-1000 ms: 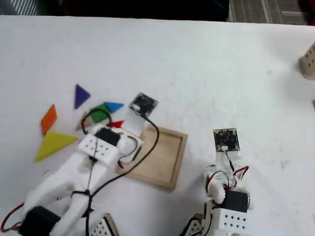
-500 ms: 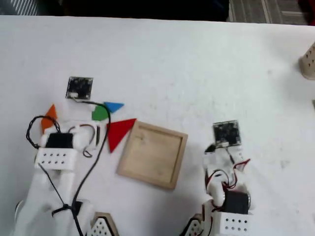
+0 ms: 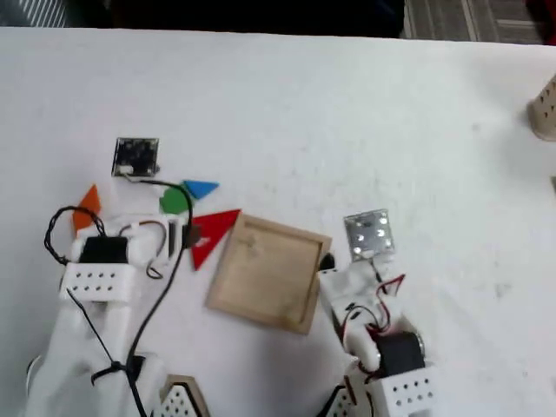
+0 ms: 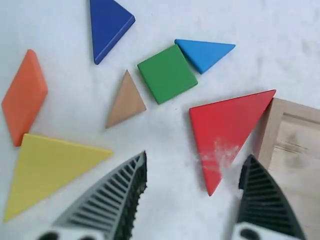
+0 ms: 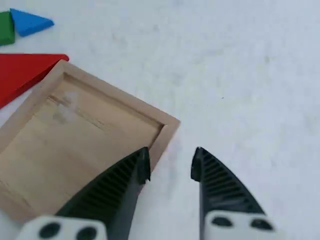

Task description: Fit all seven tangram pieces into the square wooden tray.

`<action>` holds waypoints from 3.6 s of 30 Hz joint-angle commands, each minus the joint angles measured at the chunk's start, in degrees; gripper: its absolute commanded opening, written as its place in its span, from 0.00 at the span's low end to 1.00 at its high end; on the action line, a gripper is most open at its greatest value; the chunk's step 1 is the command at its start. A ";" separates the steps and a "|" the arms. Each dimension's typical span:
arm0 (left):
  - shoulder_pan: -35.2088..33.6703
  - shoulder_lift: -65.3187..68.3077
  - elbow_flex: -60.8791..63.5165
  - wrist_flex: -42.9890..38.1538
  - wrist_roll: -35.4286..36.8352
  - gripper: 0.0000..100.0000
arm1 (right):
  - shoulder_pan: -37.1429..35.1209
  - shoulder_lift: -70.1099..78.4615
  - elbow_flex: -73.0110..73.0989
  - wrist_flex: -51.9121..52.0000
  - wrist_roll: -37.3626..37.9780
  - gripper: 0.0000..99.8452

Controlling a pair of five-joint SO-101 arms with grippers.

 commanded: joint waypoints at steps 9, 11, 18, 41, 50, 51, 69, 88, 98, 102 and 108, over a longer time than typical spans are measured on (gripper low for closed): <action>-0.31 -1.45 0.88 -2.99 0.44 0.30 | -3.38 48.84 -23.74 -3.38 -14.07 0.21; -0.31 -1.45 0.88 -3.08 0.44 0.30 | -3.65 55.43 -26.11 -3.47 -14.24 0.21; -0.31 -1.45 0.88 -3.08 0.44 0.30 | -6.20 67.82 -30.86 -6.90 -14.42 0.21; 0.04 -1.45 1.67 -3.08 0.44 0.29 | 8.13 74.07 -31.82 -12.18 -8.79 0.02; 0.04 -1.45 1.85 -3.08 0.44 0.30 | 17.01 70.02 -37.89 -7.60 11.69 0.02; 0.04 -1.45 1.85 -3.08 0.44 0.30 | 17.19 70.02 -38.33 -7.60 13.54 0.02; 4.44 -1.45 4.66 -5.89 -11.34 0.30 | 23.69 70.02 -38.95 -8.92 11.52 0.25; 7.96 15.96 -7.03 -5.80 -17.32 0.29 | 24.13 69.85 -37.01 -4.53 11.52 0.04; 7.96 31.43 -17.23 -7.21 -24.70 0.30 | 23.69 70.02 -32.18 -9.54 15.12 0.04; 7.96 36.18 -22.07 -3.60 -24.62 0.36 | 23.69 70.11 -31.82 -9.63 15.56 0.04; 7.52 42.51 -28.75 0.53 -24.62 0.40 | 23.60 70.11 -31.21 -10.77 15.56 0.04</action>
